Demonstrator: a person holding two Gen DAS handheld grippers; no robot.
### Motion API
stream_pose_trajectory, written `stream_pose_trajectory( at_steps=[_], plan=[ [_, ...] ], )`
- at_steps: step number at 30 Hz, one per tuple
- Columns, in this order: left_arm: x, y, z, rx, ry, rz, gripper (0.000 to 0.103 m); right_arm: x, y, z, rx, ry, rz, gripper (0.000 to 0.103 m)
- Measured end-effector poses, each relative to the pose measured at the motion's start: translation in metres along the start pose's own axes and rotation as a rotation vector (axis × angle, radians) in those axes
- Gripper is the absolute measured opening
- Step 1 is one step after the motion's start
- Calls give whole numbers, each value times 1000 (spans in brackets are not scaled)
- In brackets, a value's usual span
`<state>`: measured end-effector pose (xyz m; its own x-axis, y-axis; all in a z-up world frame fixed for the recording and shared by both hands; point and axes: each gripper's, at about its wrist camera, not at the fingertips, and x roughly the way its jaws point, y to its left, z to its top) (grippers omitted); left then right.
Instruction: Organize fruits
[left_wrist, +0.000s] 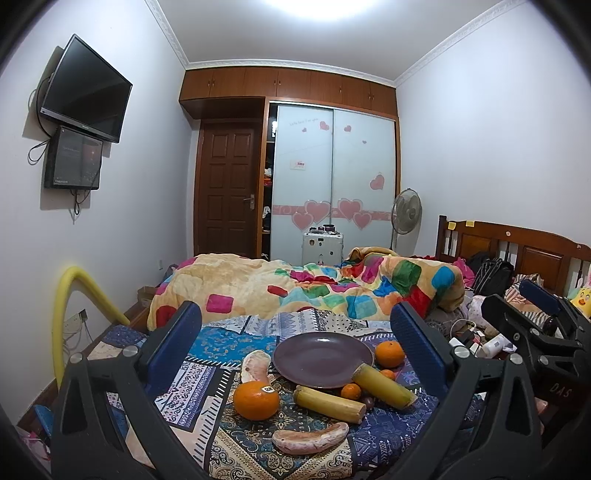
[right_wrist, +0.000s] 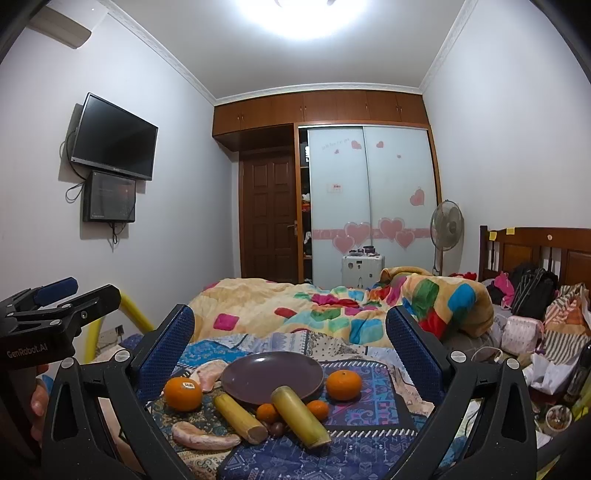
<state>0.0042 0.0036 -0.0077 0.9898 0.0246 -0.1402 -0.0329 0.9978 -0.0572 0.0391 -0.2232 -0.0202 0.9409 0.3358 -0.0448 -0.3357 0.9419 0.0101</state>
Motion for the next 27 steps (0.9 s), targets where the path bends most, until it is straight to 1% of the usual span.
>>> stream_pose_trajectory(
  at_steps=[27],
  plan=[
    [5, 1, -7, -1, 9, -2, 103, 4, -2, -2, 3, 15, 0, 103]
  ],
)
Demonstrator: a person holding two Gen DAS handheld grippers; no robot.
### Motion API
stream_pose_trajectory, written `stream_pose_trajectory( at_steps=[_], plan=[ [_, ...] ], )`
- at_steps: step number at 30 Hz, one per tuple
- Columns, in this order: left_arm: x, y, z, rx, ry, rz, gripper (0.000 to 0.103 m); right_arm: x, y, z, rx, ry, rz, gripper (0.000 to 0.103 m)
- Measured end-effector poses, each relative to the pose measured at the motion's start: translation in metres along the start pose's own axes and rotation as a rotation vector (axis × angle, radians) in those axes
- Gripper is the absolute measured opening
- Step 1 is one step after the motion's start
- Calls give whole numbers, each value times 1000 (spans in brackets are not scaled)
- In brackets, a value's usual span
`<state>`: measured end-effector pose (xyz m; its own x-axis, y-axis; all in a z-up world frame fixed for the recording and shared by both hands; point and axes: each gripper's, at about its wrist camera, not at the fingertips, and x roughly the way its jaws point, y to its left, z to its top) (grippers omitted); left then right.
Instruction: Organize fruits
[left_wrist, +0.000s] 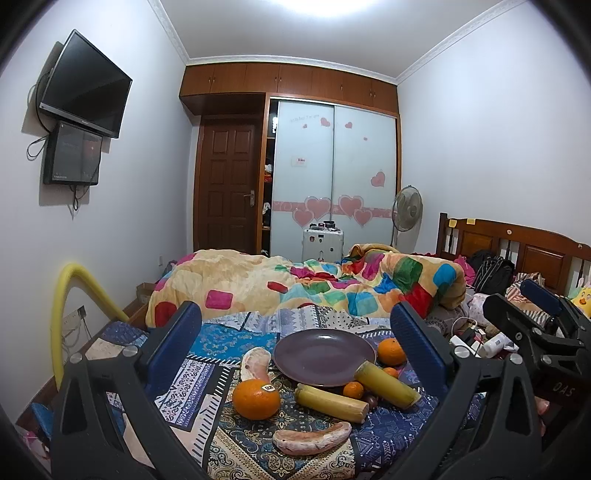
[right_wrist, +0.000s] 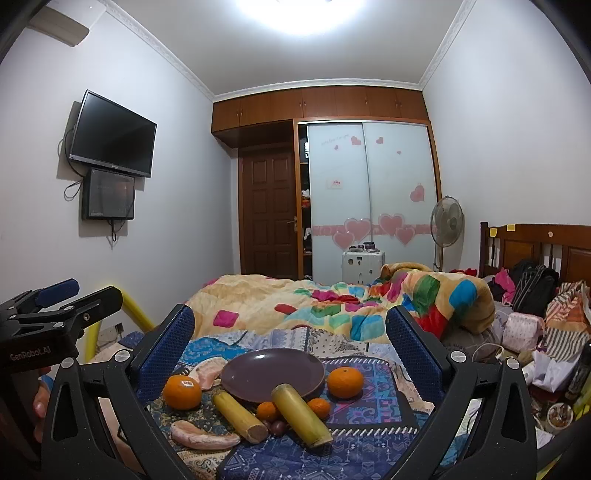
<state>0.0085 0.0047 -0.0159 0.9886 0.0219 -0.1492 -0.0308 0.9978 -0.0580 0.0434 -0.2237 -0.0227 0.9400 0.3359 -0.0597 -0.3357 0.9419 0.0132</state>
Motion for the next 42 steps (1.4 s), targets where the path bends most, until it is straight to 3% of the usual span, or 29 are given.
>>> stream_pose_trajectory(
  at_steps=[14, 24, 30, 37, 42],
  plan=[
    [40, 7, -33, 7, 116, 18, 103, 27, -3, -26, -6, 100, -11, 103],
    [82, 7, -77, 24, 281, 4, 103, 59, -13, -69, -32, 276, -17, 103],
    [107, 3, -110, 28, 404, -32, 98, 75, -16, -97, -55, 394, 31, 102],
    [123, 1, -141, 30, 524, -82, 98, 97, -24, -118, -34, 495, 68, 78],
    [130, -2, -158, 24, 582, -94, 100, 107, -31, -127, -26, 531, 68, 73]
  ],
)
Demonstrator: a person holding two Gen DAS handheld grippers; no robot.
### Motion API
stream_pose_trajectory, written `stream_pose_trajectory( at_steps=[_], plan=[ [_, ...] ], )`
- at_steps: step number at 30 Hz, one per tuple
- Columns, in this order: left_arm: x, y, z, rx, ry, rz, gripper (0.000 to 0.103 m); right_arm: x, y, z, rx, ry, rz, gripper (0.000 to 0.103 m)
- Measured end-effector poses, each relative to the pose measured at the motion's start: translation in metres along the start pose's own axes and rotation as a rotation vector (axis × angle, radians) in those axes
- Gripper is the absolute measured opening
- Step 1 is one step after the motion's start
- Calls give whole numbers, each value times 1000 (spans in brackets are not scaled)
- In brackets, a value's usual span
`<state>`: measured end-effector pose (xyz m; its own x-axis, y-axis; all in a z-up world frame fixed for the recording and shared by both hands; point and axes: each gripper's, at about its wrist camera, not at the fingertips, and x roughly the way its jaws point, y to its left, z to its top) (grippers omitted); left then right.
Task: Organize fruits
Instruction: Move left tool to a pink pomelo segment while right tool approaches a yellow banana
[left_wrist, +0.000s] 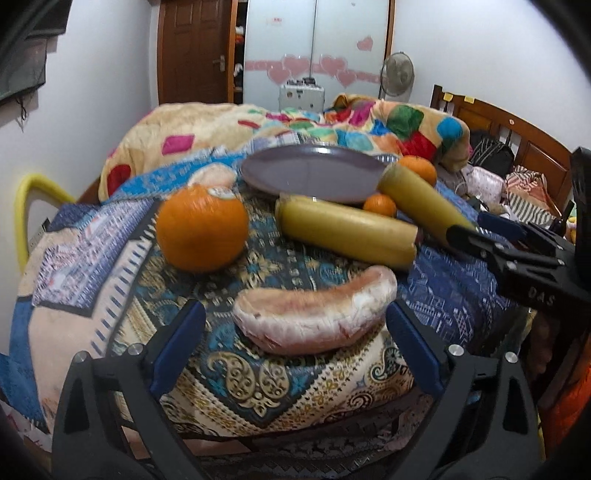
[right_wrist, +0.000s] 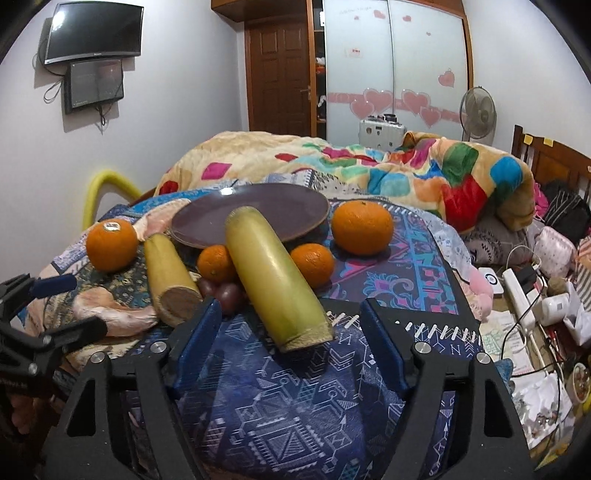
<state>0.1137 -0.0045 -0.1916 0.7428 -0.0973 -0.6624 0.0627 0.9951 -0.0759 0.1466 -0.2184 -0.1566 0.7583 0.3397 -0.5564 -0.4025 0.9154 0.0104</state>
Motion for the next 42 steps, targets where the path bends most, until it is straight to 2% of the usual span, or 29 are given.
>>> stream_pose_trajectory(
  at_steps=[6, 8, 9, 14, 17, 21, 23, 26, 30, 32, 33, 36, 39, 42],
  plan=[
    [8, -5, 0, 4, 7, 22, 103, 14, -2, 3, 0, 26, 24, 63],
    [10, -2, 2, -4, 8, 17, 103, 18, -1, 3, 2, 37, 35, 53],
    [10, 0, 4, -8, 9, 21, 103, 20, -1, 2, 2, 42, 38, 52],
    [8, 16, 4, -50, 8, 76, 103, 18, -4, 0, 12, 39, 38, 45],
    [7, 24, 5, -73, 12, 86, 96, 14, -5, -2, 10, 40, 38, 39],
    [5, 23, 4, -76, 18, 78, 88, 4, -6, -7, 8, 42, 39, 38],
    [2, 21, 2, -75, 22, 89, 86, -2, -4, -11, 4, 47, 51, 38],
    [-9, 19, 0, -75, 25, 67, 86, -8, 0, -15, -20, 49, 47, 37],
    [-23, 10, 7, 27, 0, 95, 86, -12, 1, -16, -39, 55, 43, 35],
    [-23, 6, 13, 94, 7, 77, 85, -10, -3, -15, -22, 66, 59, 35],
    [-22, 3, 15, 123, 15, 69, 79, -10, -5, -15, -13, 69, 65, 35],
    [-13, -1, 21, 219, 75, 58, 64, -8, -10, -15, 16, 80, 89, 35],
    [1, 1, 25, 254, 154, 31, 59, -8, -11, -15, 23, 83, 96, 36],
    [9, 1, 28, 290, 188, 21, 60, -7, -10, -15, 11, 82, 93, 36]
  ],
)
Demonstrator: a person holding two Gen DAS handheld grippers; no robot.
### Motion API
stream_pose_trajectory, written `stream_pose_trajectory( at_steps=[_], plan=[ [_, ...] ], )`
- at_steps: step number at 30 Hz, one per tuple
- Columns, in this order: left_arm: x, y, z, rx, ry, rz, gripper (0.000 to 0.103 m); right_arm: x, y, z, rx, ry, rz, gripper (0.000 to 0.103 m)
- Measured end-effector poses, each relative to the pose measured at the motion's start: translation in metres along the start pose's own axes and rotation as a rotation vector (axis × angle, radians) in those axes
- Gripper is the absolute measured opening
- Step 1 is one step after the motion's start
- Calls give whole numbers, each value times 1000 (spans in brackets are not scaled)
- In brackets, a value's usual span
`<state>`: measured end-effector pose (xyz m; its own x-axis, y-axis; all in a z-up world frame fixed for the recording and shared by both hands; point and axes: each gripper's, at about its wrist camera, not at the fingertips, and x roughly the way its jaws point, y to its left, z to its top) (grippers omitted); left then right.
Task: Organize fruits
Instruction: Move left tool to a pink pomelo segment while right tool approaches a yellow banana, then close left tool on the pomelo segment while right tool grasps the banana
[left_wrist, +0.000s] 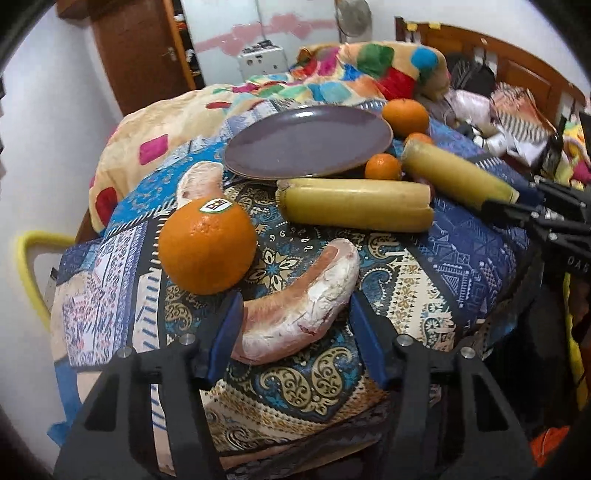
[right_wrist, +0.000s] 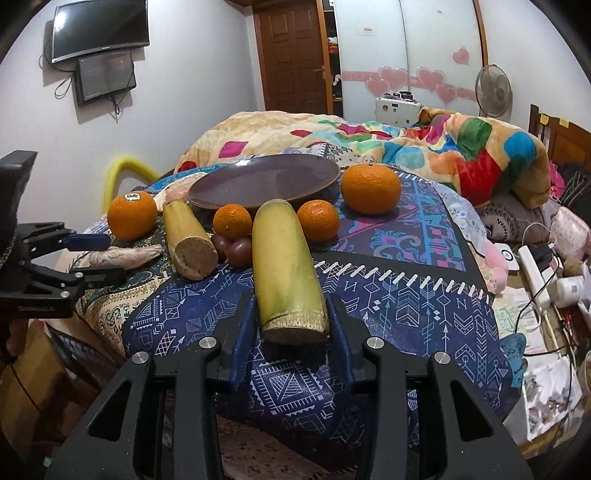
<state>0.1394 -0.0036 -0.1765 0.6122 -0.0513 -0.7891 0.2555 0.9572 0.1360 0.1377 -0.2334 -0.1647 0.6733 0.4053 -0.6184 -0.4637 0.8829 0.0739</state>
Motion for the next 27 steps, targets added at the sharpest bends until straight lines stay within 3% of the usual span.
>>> stream_pose_trajectory(
  at_steps=[4, 8, 15, 19, 24, 27],
  plan=[
    [9, 2, 10, 21, 38, -43, 58, 2, 0, 0, -6, 7, 6, 36],
    [19, 9, 21, 4, 93, -117, 45, 4, 0, 3, -17, 16, 2, 37],
    [25, 20, 36, -125, 172, -145, 34, 7, 2, 3, -34, 27, -12, 37],
    [28, 27, 43, -226, 189, -135, 33, 6, 1, 1, -33, 48, -11, 37],
    [26, 19, 44, -162, 198, -100, 34, 0, 0, 7, -38, 49, 0, 37],
    [20, 17, 37, -120, 196, -85, 43, 1, 1, 14, -50, 49, 13, 43]
  ],
)
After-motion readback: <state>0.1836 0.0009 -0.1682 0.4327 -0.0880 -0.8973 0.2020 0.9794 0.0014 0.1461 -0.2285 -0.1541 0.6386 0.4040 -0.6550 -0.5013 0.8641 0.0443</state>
